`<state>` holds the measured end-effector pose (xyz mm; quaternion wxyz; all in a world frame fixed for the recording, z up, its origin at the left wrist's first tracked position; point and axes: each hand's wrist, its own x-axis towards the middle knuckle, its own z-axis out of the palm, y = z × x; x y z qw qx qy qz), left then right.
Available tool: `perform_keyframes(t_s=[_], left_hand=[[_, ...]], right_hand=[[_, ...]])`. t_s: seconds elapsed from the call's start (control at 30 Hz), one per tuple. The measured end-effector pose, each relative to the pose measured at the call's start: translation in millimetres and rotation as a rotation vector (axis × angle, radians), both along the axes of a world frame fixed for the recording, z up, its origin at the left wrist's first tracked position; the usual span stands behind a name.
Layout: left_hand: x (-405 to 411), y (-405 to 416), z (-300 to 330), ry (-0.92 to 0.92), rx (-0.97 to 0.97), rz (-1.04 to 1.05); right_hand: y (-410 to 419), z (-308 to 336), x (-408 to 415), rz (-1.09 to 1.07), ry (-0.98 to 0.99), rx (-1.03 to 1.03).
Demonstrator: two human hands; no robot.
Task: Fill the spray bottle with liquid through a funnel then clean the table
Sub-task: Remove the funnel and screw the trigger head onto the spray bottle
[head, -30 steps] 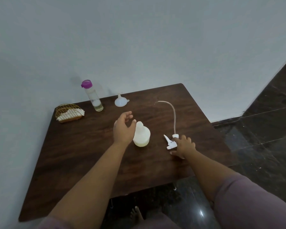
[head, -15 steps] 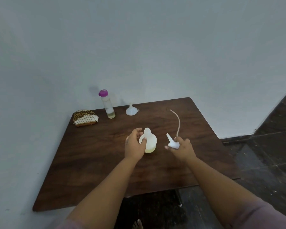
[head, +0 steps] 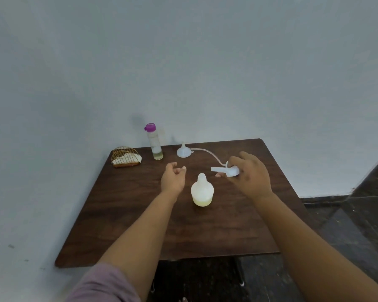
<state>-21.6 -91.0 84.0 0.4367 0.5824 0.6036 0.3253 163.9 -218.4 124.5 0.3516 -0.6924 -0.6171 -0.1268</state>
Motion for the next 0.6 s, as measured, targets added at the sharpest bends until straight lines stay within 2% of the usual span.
perform_keyframes(t_s=[0.13,0.27,0.37,0.43,0.6], left_hand=[[6.3,7.9,-4.9,0.107,0.091,-0.040],[11.2,22.1,-2.9,0.284,0.183,-0.080],[11.2,42.9,-1.7,0.425,0.207,-0.272],[15.6,51.3,-4.5,0.418,0.174,-0.414],[34.5,51.3,-19.0,0.205,-0.024,-0.437]], right_hand=[[-0.1,8.1,-1.0,0.042,-0.216,0.020],[3.8,15.3,-1.0,0.093,-0.403,-0.078],[10.7,29.6,-4.3,0.121,-0.449,-0.080],[15.2,37.3,-3.6,0.134,-0.473,-0.098],[24.7,51.5,5.9,0.109,-0.426,-0.173]])
